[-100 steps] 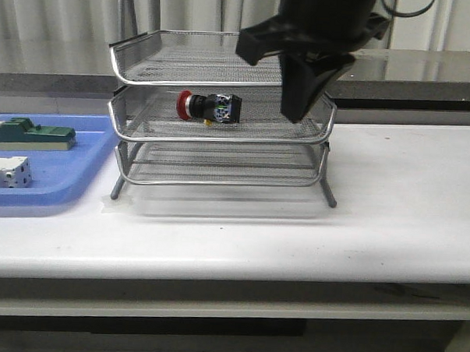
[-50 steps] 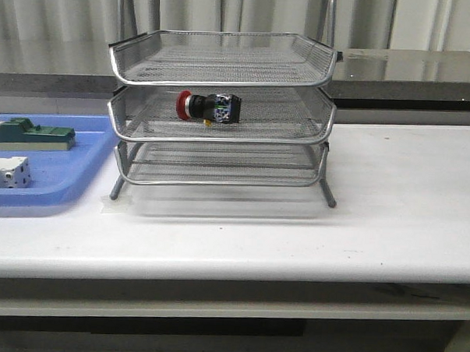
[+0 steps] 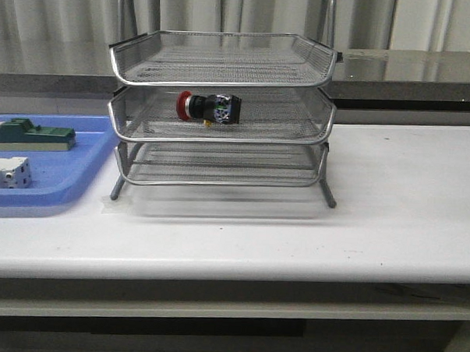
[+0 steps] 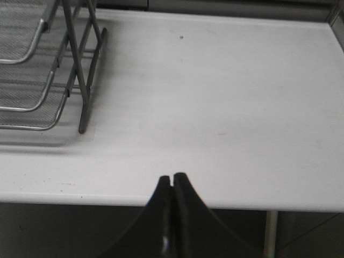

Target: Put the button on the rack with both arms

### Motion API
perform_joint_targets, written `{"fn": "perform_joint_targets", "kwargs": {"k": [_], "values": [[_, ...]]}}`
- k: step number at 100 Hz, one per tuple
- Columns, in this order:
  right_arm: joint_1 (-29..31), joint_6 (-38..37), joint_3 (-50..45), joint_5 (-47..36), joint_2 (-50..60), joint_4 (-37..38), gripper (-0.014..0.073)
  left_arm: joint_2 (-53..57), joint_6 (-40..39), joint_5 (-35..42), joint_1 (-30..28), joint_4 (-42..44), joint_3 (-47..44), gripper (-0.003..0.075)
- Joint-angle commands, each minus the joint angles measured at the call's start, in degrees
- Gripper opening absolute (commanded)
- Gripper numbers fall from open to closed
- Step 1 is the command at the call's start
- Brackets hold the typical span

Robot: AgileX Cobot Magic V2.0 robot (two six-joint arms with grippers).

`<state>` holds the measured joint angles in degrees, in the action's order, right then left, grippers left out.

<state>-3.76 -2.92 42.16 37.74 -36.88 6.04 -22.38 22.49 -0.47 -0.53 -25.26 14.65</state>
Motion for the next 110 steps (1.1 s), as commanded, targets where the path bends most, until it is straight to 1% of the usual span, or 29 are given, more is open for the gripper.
{"fn": "perform_joint_targets", "kwargs": {"k": [1,15,27,97,110], "values": [[0.45,-0.27,-0.41,-4.39,3.67,0.7,-0.0066,-0.27,-0.25,4.22,0.1,-0.44,1.56,0.0004],[0.45,-0.22,-3.24,-4.44,8.46,0.94,-0.0066,-0.27,-0.25,4.22,0.1,-0.44,1.56,0.0004],[0.45,-0.22,-3.52,-4.01,10.29,0.94,-0.0066,-0.27,-0.25,4.22,0.1,-0.44,1.56,0.0004],[0.45,-0.22,-3.52,-3.99,10.29,0.94,-0.0066,-0.27,-0.25,4.22,0.1,-0.44,1.56,0.0004],[0.45,-0.22,-5.11,-7.54,10.37,0.94,-0.0066,-0.27,-0.25,4.22,0.1,-0.44,1.56,0.0004]]}}
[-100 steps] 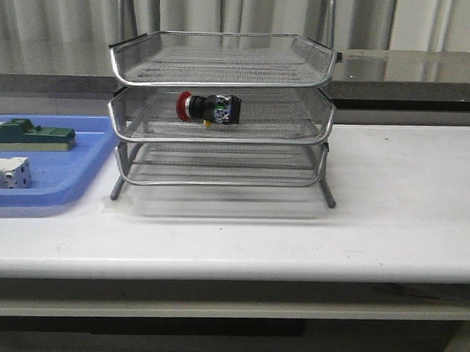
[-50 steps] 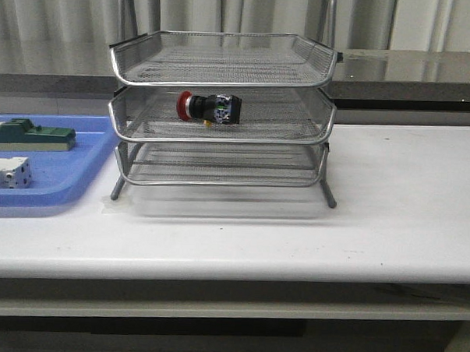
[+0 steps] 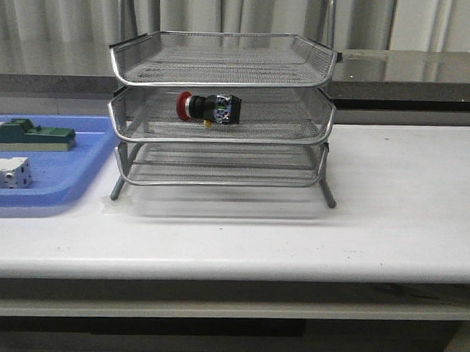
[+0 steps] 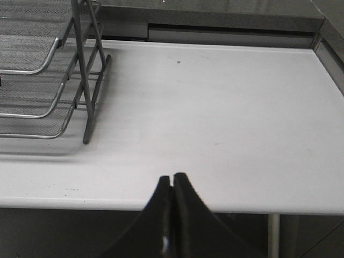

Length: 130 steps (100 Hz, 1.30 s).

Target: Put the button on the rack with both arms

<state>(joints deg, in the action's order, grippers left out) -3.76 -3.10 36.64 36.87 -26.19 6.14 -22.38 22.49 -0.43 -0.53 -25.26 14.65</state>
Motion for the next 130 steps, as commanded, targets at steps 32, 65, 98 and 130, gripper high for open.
{"fn": "perform_joint_targets", "kwargs": {"k": [32,65,98,130], "values": [[0.45,-0.04,-17.22,-26.86,7.74,-0.76,-0.0066,-0.27,-0.25,4.18,0.1,-0.44,1.56,0.0004],[0.45,-0.04,-32.2,-32.48,19.67,-3.63,-0.0066,-0.27,-0.25,4.18,0.1,-0.44,1.56,0.0004],[0.45,-0.04,-37.3,-32.38,27.84,-6.14,-0.0066,-0.27,-0.25,4.18,0.1,-0.44,1.56,0.0004],[0.45,-0.04,-37.3,-32.31,27.84,-6.14,-0.0066,-0.27,-0.25,4.18,0.1,-0.44,1.56,0.0004]]}}
